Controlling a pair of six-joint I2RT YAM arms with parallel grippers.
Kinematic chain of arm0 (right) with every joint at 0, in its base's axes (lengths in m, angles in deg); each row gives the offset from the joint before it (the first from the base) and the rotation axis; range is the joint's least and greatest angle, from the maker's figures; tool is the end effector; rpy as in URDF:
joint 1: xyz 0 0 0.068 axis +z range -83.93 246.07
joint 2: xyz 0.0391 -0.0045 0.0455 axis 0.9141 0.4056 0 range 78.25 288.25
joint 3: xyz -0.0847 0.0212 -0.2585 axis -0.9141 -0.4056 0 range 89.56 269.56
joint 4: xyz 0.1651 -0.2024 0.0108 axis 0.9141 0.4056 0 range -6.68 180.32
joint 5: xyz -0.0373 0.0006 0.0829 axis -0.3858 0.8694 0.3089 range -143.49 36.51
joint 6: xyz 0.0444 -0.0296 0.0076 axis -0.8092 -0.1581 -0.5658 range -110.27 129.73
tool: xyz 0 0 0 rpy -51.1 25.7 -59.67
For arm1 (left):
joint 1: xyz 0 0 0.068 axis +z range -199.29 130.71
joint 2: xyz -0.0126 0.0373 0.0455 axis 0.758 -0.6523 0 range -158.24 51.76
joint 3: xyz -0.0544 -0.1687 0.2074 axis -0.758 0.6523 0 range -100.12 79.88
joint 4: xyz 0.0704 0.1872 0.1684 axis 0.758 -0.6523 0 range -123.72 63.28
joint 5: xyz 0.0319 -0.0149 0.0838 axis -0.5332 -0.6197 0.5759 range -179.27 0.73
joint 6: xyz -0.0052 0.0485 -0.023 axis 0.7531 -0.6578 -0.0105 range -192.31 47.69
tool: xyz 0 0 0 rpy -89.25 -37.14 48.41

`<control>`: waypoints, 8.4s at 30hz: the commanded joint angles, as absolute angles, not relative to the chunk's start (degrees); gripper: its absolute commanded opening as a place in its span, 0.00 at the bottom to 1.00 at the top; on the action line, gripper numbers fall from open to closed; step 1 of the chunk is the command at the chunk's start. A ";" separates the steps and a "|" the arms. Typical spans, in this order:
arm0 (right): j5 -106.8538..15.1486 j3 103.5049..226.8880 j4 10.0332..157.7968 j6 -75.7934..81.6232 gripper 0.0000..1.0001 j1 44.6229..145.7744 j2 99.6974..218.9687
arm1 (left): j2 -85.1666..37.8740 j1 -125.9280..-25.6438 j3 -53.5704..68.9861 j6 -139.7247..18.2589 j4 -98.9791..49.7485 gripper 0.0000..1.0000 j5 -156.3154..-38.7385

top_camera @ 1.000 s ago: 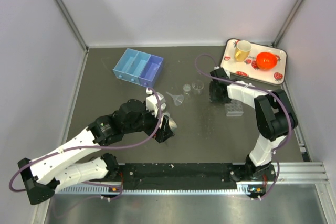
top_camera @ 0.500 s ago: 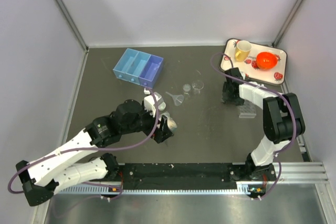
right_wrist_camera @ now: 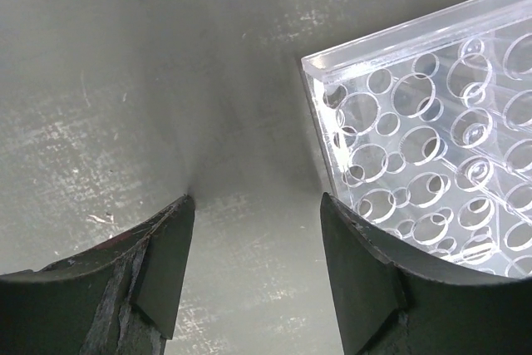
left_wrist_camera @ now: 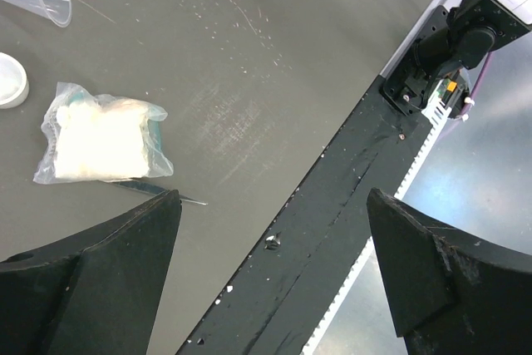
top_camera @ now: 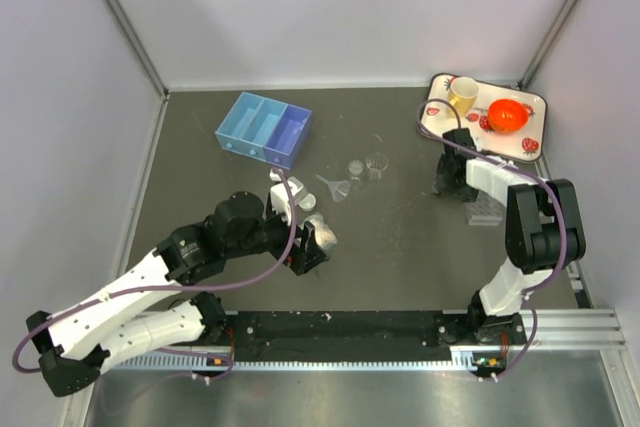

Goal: Organize the chemistry lab equipment

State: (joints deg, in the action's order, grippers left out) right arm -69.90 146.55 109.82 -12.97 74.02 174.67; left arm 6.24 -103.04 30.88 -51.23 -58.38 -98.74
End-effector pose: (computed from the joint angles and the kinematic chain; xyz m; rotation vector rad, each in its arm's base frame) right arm 0.3192 0.0345 0.1679 0.4218 2.6226 -0.2196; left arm 0.0970 -0.1423 0.3251 0.7238 2.0810 -0.9452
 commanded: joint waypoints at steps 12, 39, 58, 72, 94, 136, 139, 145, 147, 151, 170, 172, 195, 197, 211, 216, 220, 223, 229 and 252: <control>-70.71 147.30 112.67 -13.47 0.63 78.00 165.36 | 3.60 -102.64 27.77 -51.22 -62.84 0.99 -90.59; -76.35 150.91 121.73 -12.68 0.64 105.53 139.17 | -42.53 -65.46 -10.28 -56.14 -64.86 0.90 -91.99; -73.09 146.34 117.69 -12.59 0.65 106.59 138.72 | -74.62 -59.92 -35.60 -60.62 -64.60 0.83 -89.79; -70.72 144.85 115.49 -14.18 0.65 106.85 139.07 | -73.75 -59.22 -25.88 -57.11 -61.36 0.60 -93.48; -69.84 140.36 116.89 -16.55 0.63 108.96 133.45 | -63.03 -60.80 -1.96 -43.33 -54.32 0.00 -94.45; -70.46 136.23 127.09 -19.10 0.62 109.58 120.62 | -54.94 -97.44 30.83 -4.56 -38.59 0.00 -77.40; -70.37 136.15 127.44 -19.36 0.62 109.58 120.44 | -54.68 -100.08 30.92 -2.18 -38.41 0.00 -76.61; -70.81 135.88 128.14 -19.63 0.62 109.84 120.35 | -54.94 -103.60 30.31 0.54 -38.32 0.00 -75.47; -70.90 135.62 128.23 -19.54 0.62 109.93 120.35 | -54.77 -103.78 30.31 0.81 -38.32 0.00 -75.03; -71.60 135.35 128.23 -19.45 0.63 109.84 120.53 | -53.89 -103.60 28.64 -1.11 -41.74 0.00 -71.26; -73.00 136.85 125.25 -18.48 0.64 109.93 127.11 | -54.06 -89.63 20.47 -19.57 -46.76 0.00 -73.53; -73.27 137.20 124.89 -18.22 0.64 109.93 127.82 | -55.46 -89.28 19.24 -20.98 -46.76 0.00 -73.53; -74.50 138.87 123.13 -17.69 0.68 109.93 131.95 | -51.88 -87.78 10.01 -24.32 -53.69 0.65 -76.00; -74.76 139.48 122.78 -17.60 0.68 109.93 132.48 | -50.38 -87.78 7.64 -25.55 -56.33 0.66 -75.38; -77.14 146.43 119.80 -15.41 0.70 109.93 142.41 | -38.77 -87.70 -0.29 -35.92 -66.45 0.64 -72.57; -76.08 146.52 119.00 -16.02 0.70 109.93 142.59 | -40.43 -87.70 1.04 -36.72 -66.27 0.64 -72.22; -75.64 146.08 119.00 -16.29 0.70 109.93 141.97 | -43.77 -87.34 1.48 -36.28 -65.13 0.62 -72.83; -75.64 145.55 119.09 -15.85 0.70 109.93 140.92 | -46.14 -86.55 2.53 -36.10 -62.41 0.61 -75.20; -75.64 144.58 119.62 -15.58 0.70 109.93 139.78 | -50.45 -85.76 3.24 -35.66 -60.47 0.53 -76.87; -74.23 140.89 117.34 -15.58 0.70 109.84 135.92 | -50.90 -84.97 2.71 -50.95 -64.15 0.00 -74.69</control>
State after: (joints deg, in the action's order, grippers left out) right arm -74.62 141.40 119.46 -15.83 109.21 138.54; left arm -53.34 -85.32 3.19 -44.22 -61.79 -76.18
